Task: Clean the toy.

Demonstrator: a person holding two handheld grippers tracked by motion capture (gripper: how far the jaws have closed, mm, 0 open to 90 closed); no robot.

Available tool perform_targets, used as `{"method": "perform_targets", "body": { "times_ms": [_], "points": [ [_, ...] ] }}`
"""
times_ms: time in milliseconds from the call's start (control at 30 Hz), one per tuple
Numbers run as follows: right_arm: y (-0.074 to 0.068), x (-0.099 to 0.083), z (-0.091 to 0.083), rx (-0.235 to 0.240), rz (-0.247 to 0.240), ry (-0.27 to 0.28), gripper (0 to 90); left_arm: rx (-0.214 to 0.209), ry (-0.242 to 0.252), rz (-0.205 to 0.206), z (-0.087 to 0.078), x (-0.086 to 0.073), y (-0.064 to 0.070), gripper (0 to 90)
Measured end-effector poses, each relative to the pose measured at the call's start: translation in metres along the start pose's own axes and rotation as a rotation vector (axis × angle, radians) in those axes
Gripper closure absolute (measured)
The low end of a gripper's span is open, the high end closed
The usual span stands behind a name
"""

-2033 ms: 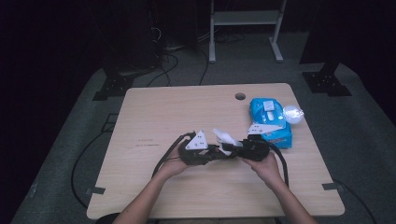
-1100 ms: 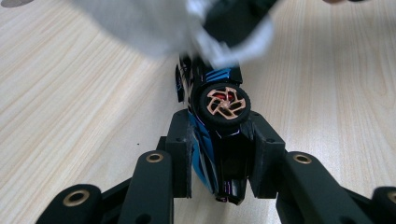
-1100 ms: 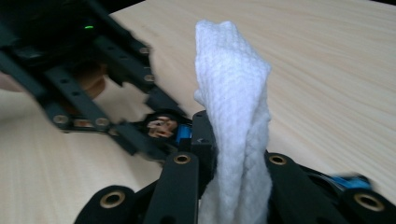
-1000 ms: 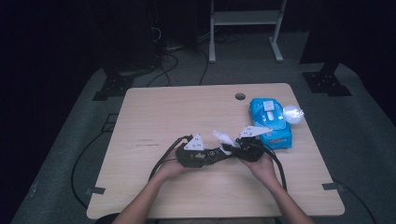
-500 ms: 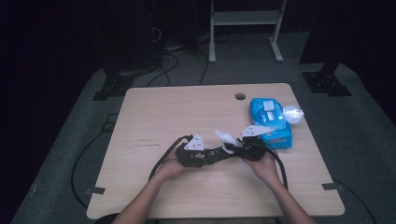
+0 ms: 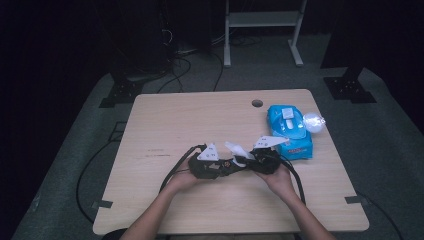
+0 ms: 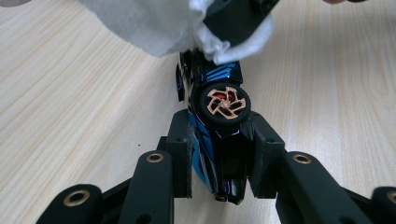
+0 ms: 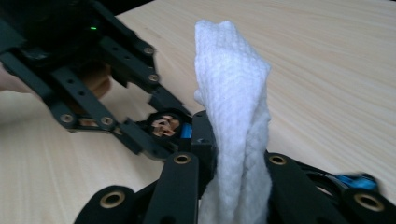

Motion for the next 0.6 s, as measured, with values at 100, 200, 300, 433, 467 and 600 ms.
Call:
{"method": "perform_targets", "body": {
  "times_ms": [100,200,300,433,467,600],
  "points": [
    [0.015,-0.002,-0.008,-0.051,0.017,0.0,81.2,-0.002,-0.002,-0.001,-0.002,-0.001,-0.001,66.4],
    [0.031,-0.006,-0.017,-0.078,0.059,0.007,81.2,-0.008,-0.007,-0.009,-0.004,-0.002,-0.003,66.6],
    [0.034,-0.007,-0.019,-0.077,0.073,0.013,81.2,-0.011,-0.009,-0.017,-0.007,-0.004,-0.005,67.0],
    [0.027,-0.008,-0.014,-0.065,0.055,0.009,81.2,-0.013,-0.008,-0.021,-0.007,-0.004,-0.006,66.8],
    [0.025,-0.008,-0.012,-0.066,0.053,0.013,81.2,-0.009,-0.01,-0.023,-0.007,-0.003,-0.006,65.8],
    [0.024,-0.008,-0.011,-0.059,0.063,0.015,81.4,0.006,-0.022,-0.018,0.0,0.004,-0.007,54.6]
  ]
}}
Point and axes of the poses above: each handheld gripper's, and its own axes: z roughly forward along the jaws, x roughly out of its top, y roughly to its right, the point moved 4 cm from there along z, roughly forward along the jaws, and after that the axes turned 11 degrees about -x, right-handed, at the moved point
